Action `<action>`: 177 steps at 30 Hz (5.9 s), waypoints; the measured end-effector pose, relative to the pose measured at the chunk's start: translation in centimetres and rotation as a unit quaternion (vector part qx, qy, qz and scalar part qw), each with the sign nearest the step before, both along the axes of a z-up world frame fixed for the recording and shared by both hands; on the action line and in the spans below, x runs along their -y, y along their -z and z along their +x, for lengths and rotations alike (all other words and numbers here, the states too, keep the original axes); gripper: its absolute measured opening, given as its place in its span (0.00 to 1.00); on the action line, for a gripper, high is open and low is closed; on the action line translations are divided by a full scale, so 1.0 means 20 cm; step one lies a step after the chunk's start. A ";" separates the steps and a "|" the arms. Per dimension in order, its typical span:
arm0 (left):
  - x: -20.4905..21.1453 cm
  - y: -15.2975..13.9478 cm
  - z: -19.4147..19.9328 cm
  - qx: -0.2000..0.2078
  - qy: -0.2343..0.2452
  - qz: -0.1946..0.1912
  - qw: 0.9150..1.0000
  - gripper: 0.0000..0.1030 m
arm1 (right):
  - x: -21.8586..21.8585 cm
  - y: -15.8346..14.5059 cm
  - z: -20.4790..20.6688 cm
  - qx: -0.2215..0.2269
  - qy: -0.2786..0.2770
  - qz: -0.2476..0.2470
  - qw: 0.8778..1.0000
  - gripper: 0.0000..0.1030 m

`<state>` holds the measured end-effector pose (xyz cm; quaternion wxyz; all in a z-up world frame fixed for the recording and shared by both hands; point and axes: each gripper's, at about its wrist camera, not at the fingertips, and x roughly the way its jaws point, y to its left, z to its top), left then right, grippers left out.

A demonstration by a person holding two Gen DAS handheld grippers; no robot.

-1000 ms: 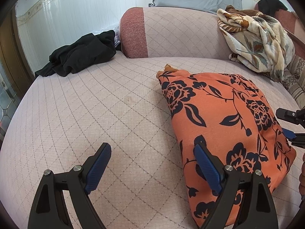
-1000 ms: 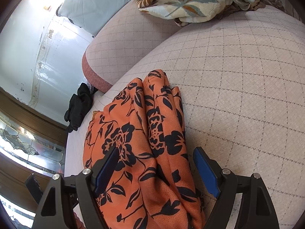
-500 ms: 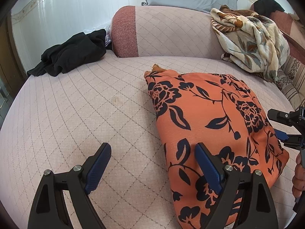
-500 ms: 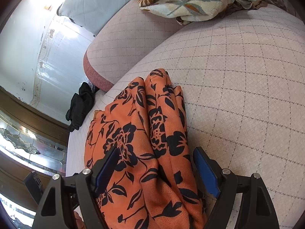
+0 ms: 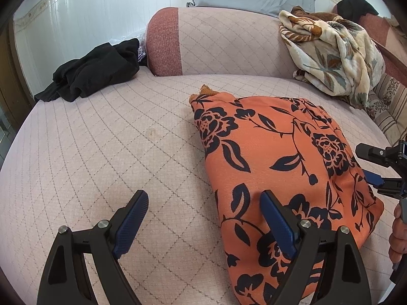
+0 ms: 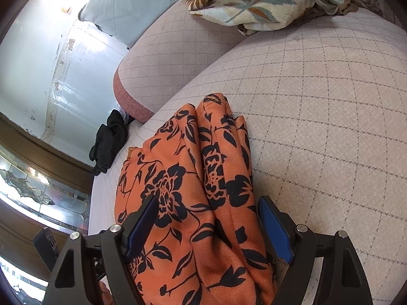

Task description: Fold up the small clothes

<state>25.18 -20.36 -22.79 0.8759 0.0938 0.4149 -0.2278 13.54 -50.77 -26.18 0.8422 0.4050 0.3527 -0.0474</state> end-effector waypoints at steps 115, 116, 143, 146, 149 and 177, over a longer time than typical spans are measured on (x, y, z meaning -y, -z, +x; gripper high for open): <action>-0.53 0.02 -0.65 -0.019 -0.036 0.037 0.998 0.72 | -0.74 0.02 -0.01 -0.088 -0.076 0.007 0.993 0.34; -0.53 0.01 -0.66 -0.018 -0.035 0.036 0.999 0.72 | -0.72 0.08 0.00 -0.099 -0.068 0.020 0.993 0.26; -0.56 -0.70 -1.01 0.134 -0.051 0.006 0.990 0.72 | -1.00 -0.51 -0.72 -0.022 -0.105 -0.138 0.985 0.29; -0.57 -0.76 -1.06 0.146 -0.055 0.006 0.988 0.80 | -1.03 -0.67 -0.80 0.000 -0.094 -0.181 0.979 0.36; -0.59 -0.83 -1.12 0.163 -0.062 0.001 0.985 0.85 | -1.06 -0.79 -0.92 0.030 -0.079 -0.215 0.973 0.76; -0.76 -1.12 -1.35 0.197 -0.143 0.011 0.970 0.97 | -1.30 -1.10 -1.22 0.077 -0.039 -0.340 0.936 0.76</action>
